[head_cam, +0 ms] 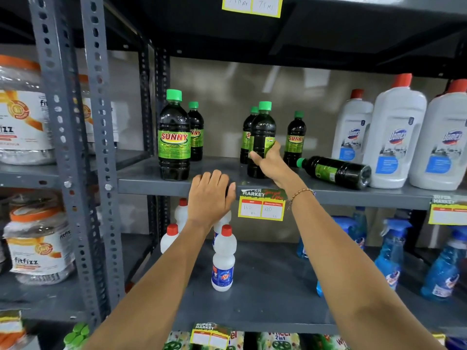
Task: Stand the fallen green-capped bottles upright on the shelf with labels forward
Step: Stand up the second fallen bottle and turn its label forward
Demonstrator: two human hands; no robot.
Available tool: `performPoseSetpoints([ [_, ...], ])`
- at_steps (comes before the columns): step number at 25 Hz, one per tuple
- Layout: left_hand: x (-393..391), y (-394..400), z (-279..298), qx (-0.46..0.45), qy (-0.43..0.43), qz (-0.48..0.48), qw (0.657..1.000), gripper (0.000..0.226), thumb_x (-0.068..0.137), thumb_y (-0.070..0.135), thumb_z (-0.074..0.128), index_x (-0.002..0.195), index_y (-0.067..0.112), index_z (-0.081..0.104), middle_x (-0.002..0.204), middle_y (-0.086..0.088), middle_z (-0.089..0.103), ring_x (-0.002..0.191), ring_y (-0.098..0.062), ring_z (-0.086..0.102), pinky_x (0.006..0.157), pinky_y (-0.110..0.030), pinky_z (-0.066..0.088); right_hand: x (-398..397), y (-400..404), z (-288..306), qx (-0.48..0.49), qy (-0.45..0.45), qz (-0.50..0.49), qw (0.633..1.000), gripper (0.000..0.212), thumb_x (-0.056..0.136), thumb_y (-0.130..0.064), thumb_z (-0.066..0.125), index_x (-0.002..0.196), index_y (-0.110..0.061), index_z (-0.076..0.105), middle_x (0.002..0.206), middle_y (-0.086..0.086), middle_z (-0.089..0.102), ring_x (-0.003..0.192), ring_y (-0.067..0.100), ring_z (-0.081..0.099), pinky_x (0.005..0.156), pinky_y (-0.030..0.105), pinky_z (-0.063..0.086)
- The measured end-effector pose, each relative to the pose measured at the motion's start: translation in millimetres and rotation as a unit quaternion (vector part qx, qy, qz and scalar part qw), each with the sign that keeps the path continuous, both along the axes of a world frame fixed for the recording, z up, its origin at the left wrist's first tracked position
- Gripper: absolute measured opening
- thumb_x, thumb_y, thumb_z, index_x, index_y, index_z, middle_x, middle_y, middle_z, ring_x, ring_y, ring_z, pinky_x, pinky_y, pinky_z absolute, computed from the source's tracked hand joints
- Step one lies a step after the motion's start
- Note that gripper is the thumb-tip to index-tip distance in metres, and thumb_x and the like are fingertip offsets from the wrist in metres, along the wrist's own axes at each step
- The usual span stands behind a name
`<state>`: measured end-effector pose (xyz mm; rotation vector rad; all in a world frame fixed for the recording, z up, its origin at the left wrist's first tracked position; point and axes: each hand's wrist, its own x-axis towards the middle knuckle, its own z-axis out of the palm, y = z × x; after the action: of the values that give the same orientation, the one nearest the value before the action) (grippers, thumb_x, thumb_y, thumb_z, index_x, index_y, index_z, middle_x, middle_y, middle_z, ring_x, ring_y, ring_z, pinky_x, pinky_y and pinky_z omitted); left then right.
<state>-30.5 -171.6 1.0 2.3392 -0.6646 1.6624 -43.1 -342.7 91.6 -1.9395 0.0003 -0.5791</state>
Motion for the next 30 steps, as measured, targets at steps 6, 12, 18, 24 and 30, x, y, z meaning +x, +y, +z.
performPoseSetpoints([
  [6,0,-1,-5,-0.008,-0.001,0.009,1.000,0.040,0.096,0.034,0.030,0.086,0.012,0.062,0.081,-0.005,0.059,0.072,-0.024,0.053,0.068,-0.038,0.041,-8,-20,-3,0.071,0.061,0.057,0.994,0.086,0.084,-0.015,0.072,0.147,-0.006,0.013,0.138,0.008,0.052,0.132,0.022,0.045,0.116,0.041,0.029],
  [12,4,-1,-4,-0.008,-0.013,0.012,1.000,0.042,0.096,0.035,0.031,0.088,0.011,0.064,0.081,-0.006,0.060,0.071,-0.025,0.055,0.067,-0.037,0.042,-3,-25,-7,0.060,0.051,0.050,0.996,0.082,0.082,0.000,0.071,0.145,-0.007,0.018,0.114,0.002,0.055,0.117,0.020,0.051,0.107,0.037,0.038],
  [18,2,-1,-4,-0.017,0.003,0.003,1.000,0.041,0.096,0.036,0.032,0.089,0.011,0.064,0.082,-0.005,0.061,0.073,-0.023,0.056,0.069,-0.037,0.042,-2,-27,-7,0.055,0.036,0.033,0.997,0.077,0.073,-0.004,0.080,0.134,-0.006,0.032,0.126,0.010,0.058,0.119,0.024,0.054,0.100,0.034,0.043],
  [24,1,-2,-6,-0.029,-0.003,-0.006,1.000,0.041,0.096,0.035,0.033,0.088,0.011,0.065,0.082,-0.005,0.061,0.072,-0.023,0.056,0.068,-0.037,0.042,-1,-22,-13,-0.083,0.014,-0.061,0.995,0.076,0.064,-0.016,0.086,0.123,-0.006,0.040,0.129,0.010,0.047,0.118,0.025,0.050,0.102,0.041,0.044],
  [30,0,-2,-5,-0.026,-0.006,-0.006,1.000,0.040,0.096,0.035,0.033,0.089,0.011,0.065,0.082,-0.004,0.061,0.072,-0.023,0.056,0.068,-0.037,0.041,-3,-25,-12,-0.046,0.035,-0.029,0.998,0.067,0.070,-0.012,0.083,0.121,-0.007,0.038,0.124,0.011,0.055,0.118,0.026,0.054,0.097,0.037,0.046],
])
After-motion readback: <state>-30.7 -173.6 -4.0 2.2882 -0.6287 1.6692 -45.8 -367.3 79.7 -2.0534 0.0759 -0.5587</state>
